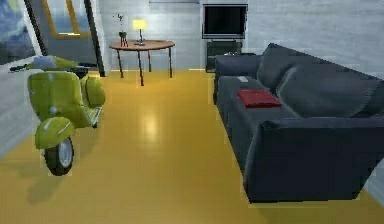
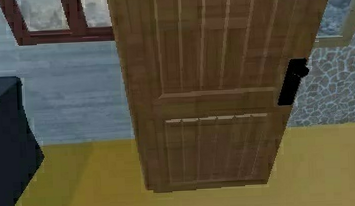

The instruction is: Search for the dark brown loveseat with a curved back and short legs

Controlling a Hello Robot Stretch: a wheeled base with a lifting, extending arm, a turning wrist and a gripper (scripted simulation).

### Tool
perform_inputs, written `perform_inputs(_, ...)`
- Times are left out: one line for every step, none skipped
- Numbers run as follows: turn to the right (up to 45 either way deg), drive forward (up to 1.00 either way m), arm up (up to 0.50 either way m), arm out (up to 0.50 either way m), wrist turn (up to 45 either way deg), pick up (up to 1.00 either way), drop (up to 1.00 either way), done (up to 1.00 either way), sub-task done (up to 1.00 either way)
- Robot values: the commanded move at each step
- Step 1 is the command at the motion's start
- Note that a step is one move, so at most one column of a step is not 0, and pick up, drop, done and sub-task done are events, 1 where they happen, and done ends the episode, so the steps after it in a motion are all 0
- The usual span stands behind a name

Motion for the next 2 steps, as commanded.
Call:
perform_inputs(-3.0,0.00,0.00,0.00,0.0,0.00,0.00,0.00,0.00)
perform_inputs(0.0,1.00,0.00,0.00,0.0,0.00,0.00,0.00,0.00)
